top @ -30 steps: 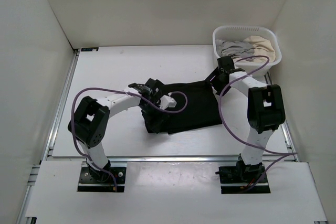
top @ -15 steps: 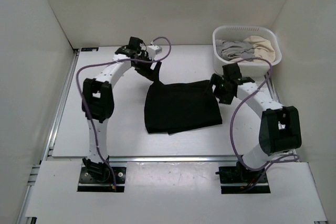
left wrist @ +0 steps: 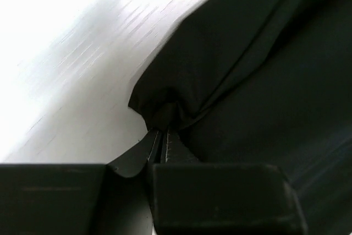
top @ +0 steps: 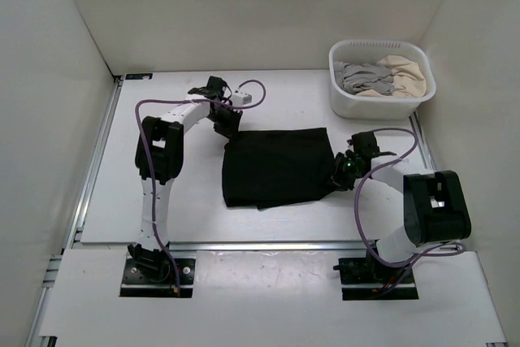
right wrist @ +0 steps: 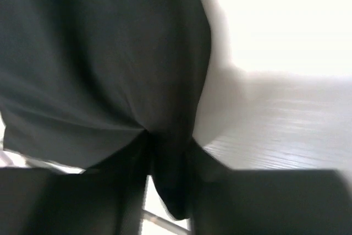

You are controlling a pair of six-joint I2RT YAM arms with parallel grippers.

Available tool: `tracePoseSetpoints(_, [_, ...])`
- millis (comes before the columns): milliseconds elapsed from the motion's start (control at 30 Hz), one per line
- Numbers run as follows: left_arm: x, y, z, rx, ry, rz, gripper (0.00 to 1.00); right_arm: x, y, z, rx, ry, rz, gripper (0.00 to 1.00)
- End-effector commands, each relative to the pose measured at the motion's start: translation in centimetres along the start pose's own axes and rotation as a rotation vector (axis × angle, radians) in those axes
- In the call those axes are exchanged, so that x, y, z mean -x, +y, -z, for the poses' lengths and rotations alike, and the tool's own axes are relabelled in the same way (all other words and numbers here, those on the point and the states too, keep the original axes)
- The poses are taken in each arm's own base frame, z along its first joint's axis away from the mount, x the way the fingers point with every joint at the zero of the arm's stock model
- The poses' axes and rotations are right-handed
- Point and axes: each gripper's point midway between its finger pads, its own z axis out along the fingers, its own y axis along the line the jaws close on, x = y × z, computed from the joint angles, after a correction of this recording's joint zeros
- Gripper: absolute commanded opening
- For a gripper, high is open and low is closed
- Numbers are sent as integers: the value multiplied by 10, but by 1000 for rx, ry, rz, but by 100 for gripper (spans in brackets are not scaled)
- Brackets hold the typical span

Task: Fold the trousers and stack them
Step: Fold the trousers

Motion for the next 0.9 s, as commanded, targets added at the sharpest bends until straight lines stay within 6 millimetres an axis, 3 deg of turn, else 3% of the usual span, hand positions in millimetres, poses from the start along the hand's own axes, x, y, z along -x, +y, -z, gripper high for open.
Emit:
tracePoseSetpoints(0, [6,8,38,66,-42,27,14,-19,8,-6,100,60,-28,23])
tracePoseSetpoints(67, [-2,16,47,85,-41,52,14,-21,17,-5,143,62,-19,11])
tracePoseSetpoints(133, [-11,18,49,85,-30,57,14,-24,22,-3,156,67,-6,9])
tracePoseSetpoints(233, [-12,14,50,66,-31,26,14,-38,34,0,192,127,79,36])
tracePoseSetpoints(267, [-12,14,50,66,-31,26,14,-41,42,6,183,159,111,57])
tracePoseSetpoints(300, [-12,15,50,66,-31,11,14,-40,44,11,163,173,142,67])
tracePoseSetpoints(367, [-14,15,50,64,-23,2,15,-18,25,22,-20,108,251,73])
tracePoseSetpoints(433, [-13,16,53,77,-27,-11,17,20,23,54,-193,24,314,75])
tracePoseSetpoints(467, [-13,16,53,77,-27,-11,17,44,5,70,-346,-42,338,76])
tracePoseSetpoints(500, [-14,15,55,76,-26,-10,18,82,23,89,-353,-158,355,75])
tracePoseSetpoints(533, [-14,15,55,76,-25,-10,18,99,28,96,-364,-202,362,75])
tracePoseSetpoints(633, [-13,15,58,88,-31,-14,18,139,50,77,-349,-199,400,74])
tracePoseSetpoints(700, [-13,15,58,88,-31,-14,18,147,60,61,-340,-166,427,74])
tracePoseSetpoints(733, [-13,15,58,88,-31,-14,18,146,60,41,-351,-125,436,74])
tracePoseSetpoints(800, [-13,15,58,88,-31,-14,18,154,69,31,-346,-121,476,74])
tracePoseSetpoints(867, [-7,15,63,93,-46,-21,18,149,76,10,-338,-78,513,76])
